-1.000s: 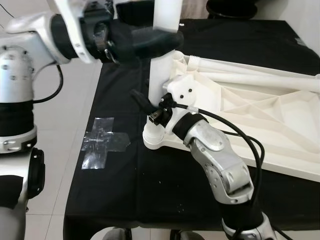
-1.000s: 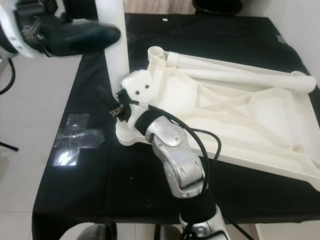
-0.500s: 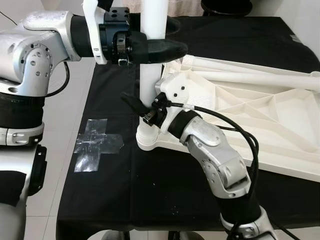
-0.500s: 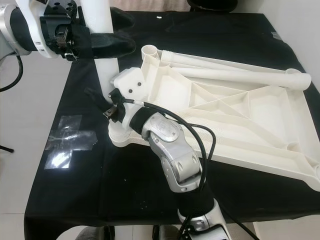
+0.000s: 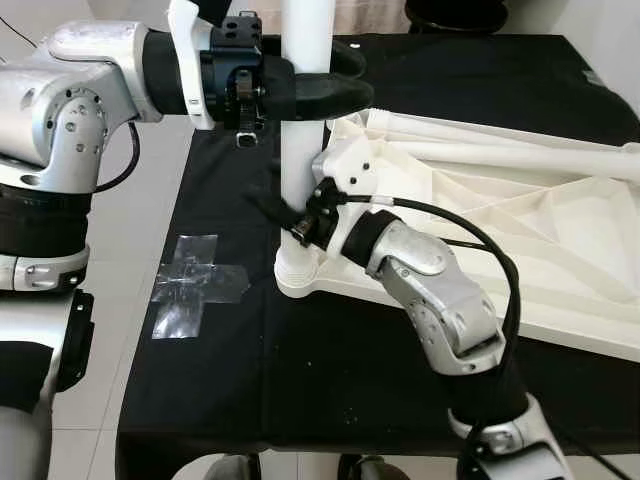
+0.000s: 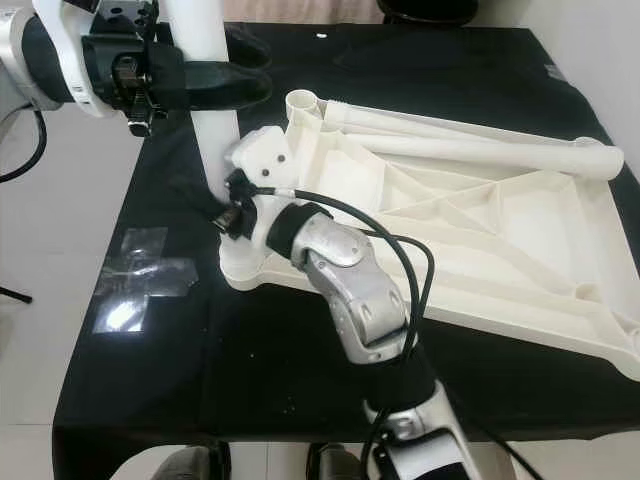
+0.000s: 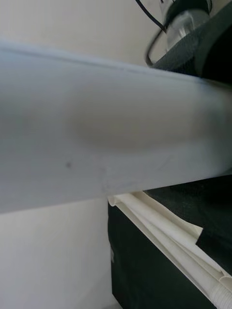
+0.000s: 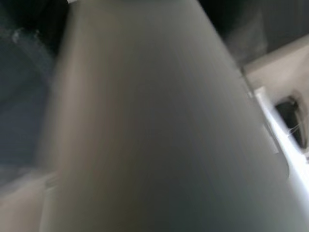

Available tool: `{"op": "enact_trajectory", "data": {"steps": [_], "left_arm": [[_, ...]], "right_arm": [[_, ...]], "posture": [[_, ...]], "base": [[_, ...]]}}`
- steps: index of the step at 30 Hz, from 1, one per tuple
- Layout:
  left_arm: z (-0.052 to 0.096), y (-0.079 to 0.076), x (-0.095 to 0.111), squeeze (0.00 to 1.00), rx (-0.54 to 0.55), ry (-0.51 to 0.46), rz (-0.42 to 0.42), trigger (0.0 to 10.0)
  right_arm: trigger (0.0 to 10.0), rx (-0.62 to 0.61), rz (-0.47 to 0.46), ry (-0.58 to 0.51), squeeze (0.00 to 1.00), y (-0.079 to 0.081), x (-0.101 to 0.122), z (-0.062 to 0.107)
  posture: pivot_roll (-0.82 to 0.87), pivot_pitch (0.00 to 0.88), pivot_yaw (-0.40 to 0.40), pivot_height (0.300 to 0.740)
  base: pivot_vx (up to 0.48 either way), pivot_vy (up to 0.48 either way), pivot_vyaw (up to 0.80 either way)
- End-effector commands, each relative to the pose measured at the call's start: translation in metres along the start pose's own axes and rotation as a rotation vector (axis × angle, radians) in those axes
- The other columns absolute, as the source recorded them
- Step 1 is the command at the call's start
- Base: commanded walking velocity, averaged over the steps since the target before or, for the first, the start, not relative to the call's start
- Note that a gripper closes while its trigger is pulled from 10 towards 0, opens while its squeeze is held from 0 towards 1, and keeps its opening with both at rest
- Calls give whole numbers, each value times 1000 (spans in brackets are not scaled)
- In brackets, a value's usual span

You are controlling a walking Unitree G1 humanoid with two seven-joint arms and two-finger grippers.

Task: Building children table

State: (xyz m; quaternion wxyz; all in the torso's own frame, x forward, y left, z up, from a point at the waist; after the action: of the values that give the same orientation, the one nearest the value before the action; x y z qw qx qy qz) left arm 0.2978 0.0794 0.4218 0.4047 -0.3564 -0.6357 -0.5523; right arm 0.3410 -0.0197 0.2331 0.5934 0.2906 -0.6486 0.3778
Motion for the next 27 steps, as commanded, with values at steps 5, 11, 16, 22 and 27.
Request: {"op": "enact_trajectory", "data": {"steps": [5, 11, 16, 22, 27], "left_arm": [[-1, -1, -6, 0, 6, 46, -13, 0], [-2, -4, -6, 0, -5, 42, -5, 0], [-4, -6, -5, 0, -18, 38, 4, 0], [-6, -8, -5, 0, -28, 31, 14, 0], [-7, -8, -5, 0, -32, 30, 20, 0]], "right_arm": [[10000, 209, 32, -49, 1000, -18, 16, 2], [10000, 321, 94, -78, 529, -28, 33, -3], [10000, 512, 95, -87, 0, -20, 47, -6], [10000, 668, 110, -79, 0, -11, 53, -11], [0, 788, 121, -58, 0, -5, 53, -10]], "posture": [[90, 303, -35, 740], [97, 311, -34, 740], [107, 318, -29, 740], [117, 325, -25, 740], [122, 329, -19, 740]], "base": [[0, 0, 0], [0, 0, 0], [0, 0, 0], [0, 0, 0], [0, 0, 0]]}}
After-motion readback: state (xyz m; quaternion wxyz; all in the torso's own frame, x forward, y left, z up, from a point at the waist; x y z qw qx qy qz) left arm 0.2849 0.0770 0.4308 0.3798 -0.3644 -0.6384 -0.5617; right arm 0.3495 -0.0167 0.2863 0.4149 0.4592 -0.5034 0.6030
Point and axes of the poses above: a point about 5 cm out from each wrist's last joint towards the gripper, its own z axis pointing back from the gripper into the wrist, its own x axis along the axis of the wrist's last joint, y = z × x, the point moved 4 cm from there along -z, pointing out of the wrist towards the gripper, and after that the axes turned 2 degrees about z, right-handed, at the moved point
